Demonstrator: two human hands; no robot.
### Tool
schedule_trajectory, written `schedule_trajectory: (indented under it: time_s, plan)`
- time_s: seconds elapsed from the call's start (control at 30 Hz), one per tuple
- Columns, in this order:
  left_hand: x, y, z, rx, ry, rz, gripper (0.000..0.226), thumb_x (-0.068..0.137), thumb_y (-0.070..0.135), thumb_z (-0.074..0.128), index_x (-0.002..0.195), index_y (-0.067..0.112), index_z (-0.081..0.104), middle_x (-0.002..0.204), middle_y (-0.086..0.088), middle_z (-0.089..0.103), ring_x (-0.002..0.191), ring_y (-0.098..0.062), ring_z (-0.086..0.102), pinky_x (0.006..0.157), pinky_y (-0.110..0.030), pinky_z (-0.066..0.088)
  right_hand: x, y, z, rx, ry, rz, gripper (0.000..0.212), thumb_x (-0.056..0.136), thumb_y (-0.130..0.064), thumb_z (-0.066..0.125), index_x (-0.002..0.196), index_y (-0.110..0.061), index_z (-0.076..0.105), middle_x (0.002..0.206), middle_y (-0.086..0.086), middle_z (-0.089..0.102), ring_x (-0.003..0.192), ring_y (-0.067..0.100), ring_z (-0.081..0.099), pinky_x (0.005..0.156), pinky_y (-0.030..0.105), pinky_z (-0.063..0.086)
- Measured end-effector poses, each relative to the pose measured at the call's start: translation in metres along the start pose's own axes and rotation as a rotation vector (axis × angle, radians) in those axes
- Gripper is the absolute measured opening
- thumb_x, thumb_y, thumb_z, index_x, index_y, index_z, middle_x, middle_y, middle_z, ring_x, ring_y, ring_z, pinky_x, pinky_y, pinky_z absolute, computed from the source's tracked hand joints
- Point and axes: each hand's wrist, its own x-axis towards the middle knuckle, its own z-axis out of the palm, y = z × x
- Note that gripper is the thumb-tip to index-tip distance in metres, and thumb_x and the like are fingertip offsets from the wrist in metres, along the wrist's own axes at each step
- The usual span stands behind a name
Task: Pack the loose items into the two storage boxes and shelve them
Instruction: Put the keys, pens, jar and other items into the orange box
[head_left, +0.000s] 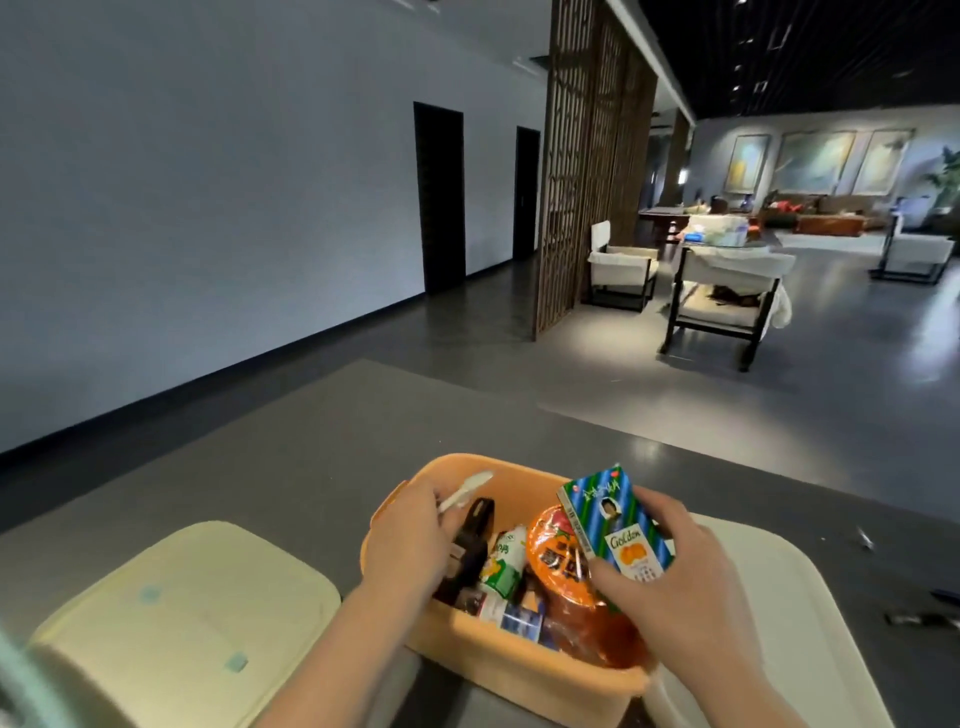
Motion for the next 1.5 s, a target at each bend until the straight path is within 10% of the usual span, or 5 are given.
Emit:
schedule_trajectory:
  time_s: [0.43,0.97,1.27,1.5]
  plan:
    - [0.054,-0.042,0.041,0.457,-0.11,0.175,0.023,0.08,0.049,0.055,0.093,0.031,0.057,0.09,0.005,0.067,0.089,-0.018,0.059,0.077,-0.031,0.042,0.032,-0.015,0.06,-0.147,-0.063,-0.047,0.071,0.063,-0.056,0.076,0.125,-0.048,0.042,0.096,-0.035,0.046,0.089,-0.016,0.045,0.066,0.004,0.032]
    - [0.042,-0.057,0.022,-0.27,0.194,0.021,0.024,0.086,0.006,0.053,0.093,0.024,0.066,0.092,0.011,0.062,0.086,-0.008,0.055,0.075,-0.022,0.039,0.052,-0.033,0.122,-0.252,-0.337,-0.075,0.064,0.057,-0.07,0.063,0.111,-0.042,0.045,0.102,-0.018,0.056,0.094,0.002,0.053,0.078,0.023,0.048]
    - [0.04,-0.059,0.023,-0.245,0.161,0.018,0.026,0.088,0.006,0.05,0.094,0.025,0.066,0.092,0.014,0.06,0.088,-0.007,0.055,0.073,-0.021,0.039,0.062,-0.036,0.172,-0.3,-0.47,0.013,0.061,0.088,-0.064,0.046,0.134,-0.023,0.04,0.128,0.003,0.043,0.115,0.022,0.049,0.09,0.033,0.041]
    - [0.037,-0.054,0.021,-0.065,0.1,0.097,0.018,0.086,0.015,0.059,0.098,0.023,0.068,0.097,0.005,0.065,0.092,-0.018,0.06,0.08,-0.037,0.048,0.046,-0.028,0.12,-0.185,-0.316,-0.127,0.037,0.09,-0.045,0.056,0.123,-0.031,0.051,0.119,-0.011,0.05,0.092,0.001,0.047,0.084,0.02,0.038]
